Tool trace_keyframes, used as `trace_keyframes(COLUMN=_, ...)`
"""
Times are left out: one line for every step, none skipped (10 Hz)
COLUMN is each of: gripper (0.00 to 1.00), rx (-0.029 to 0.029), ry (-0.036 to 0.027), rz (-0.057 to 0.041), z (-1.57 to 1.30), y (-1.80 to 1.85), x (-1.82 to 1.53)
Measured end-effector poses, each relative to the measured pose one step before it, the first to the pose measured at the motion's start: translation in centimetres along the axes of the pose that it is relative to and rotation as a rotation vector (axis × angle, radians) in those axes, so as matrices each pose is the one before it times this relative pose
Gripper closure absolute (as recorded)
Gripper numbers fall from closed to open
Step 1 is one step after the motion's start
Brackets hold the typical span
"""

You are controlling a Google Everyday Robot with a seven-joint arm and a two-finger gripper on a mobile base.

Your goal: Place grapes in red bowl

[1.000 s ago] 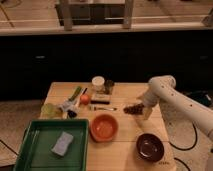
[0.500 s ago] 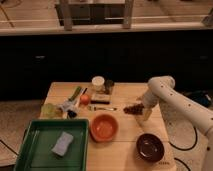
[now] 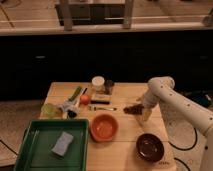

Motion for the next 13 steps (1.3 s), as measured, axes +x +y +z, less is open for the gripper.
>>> trace_keyframes(gripper=0.23, rx=-0.00357, ry=-0.00256, rz=0.00132, z=0.121, y=0.056, x=0.023)
trace_keyframes(gripper=0.23, rx=-0.00522, ry=-0.00137, rz=0.00217, z=0.101, y=0.107, x=0.066)
trace_keyframes(gripper=0.24, rx=-0.00120, ry=-0.00167, rz=0.00120, z=0.070, y=-0.017, x=0.020)
trace_keyframes(gripper=0.32, rx=-0.00154, ry=-0.00195, rz=0.00170, z=0.058, y=0.024, x=0.031)
trace_keyframes(gripper=0.39, rx=0.00020, ry=-0.00047, rz=0.00085, z=0.005, y=-0.013, x=0.027)
trace_keyframes(gripper=0.50, rx=0.00015, ry=-0.00153, rz=0.00133, z=0.050, y=-0.004, x=-0.005)
trace_keyframes(gripper=0.60, rx=-0.00099, ry=-0.00137, rz=0.00176, z=0.081, y=0.025, x=-0.009)
trace_keyframes(gripper=0.67, rx=-0.00183, ry=0.00029, rz=0.00332, z=-0.008, y=0.094, x=0.112)
trace_keyframes(gripper=0.72, rx=-0.00054, ry=-0.00066, rz=0.00195, z=0.050, y=0.044, x=0.037)
trace_keyframes(gripper=0.86, rx=0.00115, ry=-0.00108, rz=0.00290, z=-0.013, y=0.001, x=0.035)
trace_keyframes(gripper=0.93, rx=0.00488, ry=0.00106, rz=0.00023, z=-0.006, y=-0.046, x=0.002)
trace_keyframes(gripper=0.96, rx=0.00249, ry=0.00658, rz=-0.00400, z=-0.376, y=0.005, x=-0.070)
trace_keyframes(gripper=0.96, rx=0.00043, ry=0.01539, rz=-0.01674, z=-1.327, y=0.385, x=-0.241)
